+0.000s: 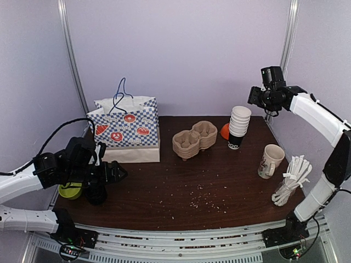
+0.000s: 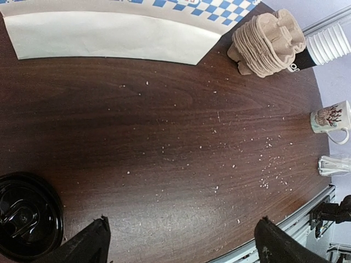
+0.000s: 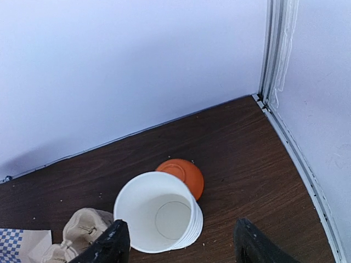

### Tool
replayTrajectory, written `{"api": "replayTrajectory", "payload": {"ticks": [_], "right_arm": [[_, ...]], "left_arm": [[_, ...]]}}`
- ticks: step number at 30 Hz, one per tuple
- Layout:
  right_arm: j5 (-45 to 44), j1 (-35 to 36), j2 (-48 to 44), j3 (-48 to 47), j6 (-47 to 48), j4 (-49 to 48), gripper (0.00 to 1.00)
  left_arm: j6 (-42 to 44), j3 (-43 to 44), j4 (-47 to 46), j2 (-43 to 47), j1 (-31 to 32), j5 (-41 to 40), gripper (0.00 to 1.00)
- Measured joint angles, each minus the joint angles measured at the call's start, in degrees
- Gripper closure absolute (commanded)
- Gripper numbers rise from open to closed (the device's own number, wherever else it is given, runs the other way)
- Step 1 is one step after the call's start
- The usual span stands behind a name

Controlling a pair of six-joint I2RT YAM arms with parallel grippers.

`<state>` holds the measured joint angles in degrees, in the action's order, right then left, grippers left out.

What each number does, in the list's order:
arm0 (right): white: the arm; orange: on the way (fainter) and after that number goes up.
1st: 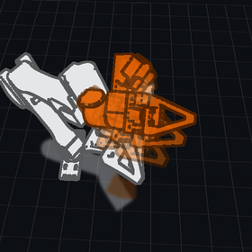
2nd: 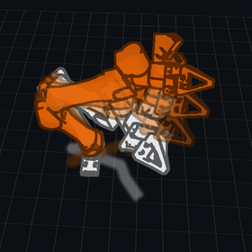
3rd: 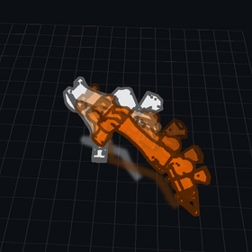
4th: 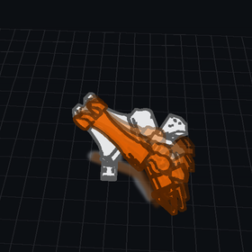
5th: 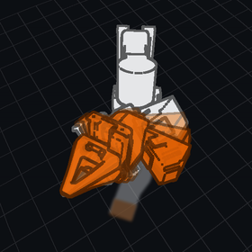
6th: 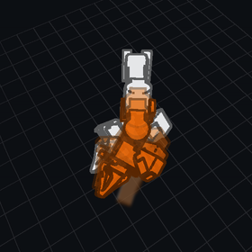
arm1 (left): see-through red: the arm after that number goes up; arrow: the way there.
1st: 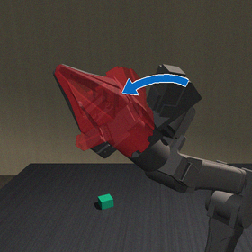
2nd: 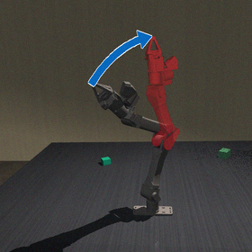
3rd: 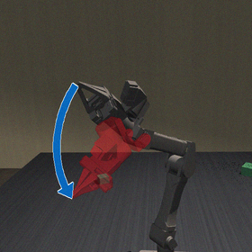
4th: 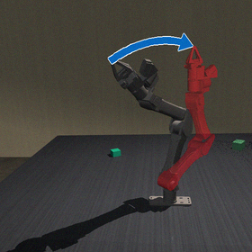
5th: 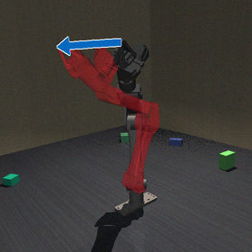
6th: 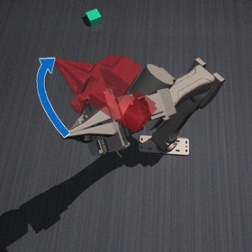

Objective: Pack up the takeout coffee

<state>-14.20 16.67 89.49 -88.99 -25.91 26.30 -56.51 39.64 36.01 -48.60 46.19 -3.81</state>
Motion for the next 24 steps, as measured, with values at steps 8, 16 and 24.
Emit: {"api": "replayTrajectory", "payload": {"ticks": [8, 16, 24], "right_arm": [[5.4, -2.9, 7.2, -0.5, -0.6, 2.5, 0.49], [7.9, -4.3, 9.7, -0.7, -1.7, 2.4, 0.62], [9.2, -4.8, 10.2, -0.8, -2.8, 2.3, 0.86]], "left_arm": [[0.0, -0.4, -2.7, -1.3, 0.0, 0.2, 0.05], [0.0, -1.1, -3.1, -1.5, 0.0, 0.4, 0.05], [0.0, -1.3, -3.2, -1.6, 0.0, 0.4, 0.05]]}}
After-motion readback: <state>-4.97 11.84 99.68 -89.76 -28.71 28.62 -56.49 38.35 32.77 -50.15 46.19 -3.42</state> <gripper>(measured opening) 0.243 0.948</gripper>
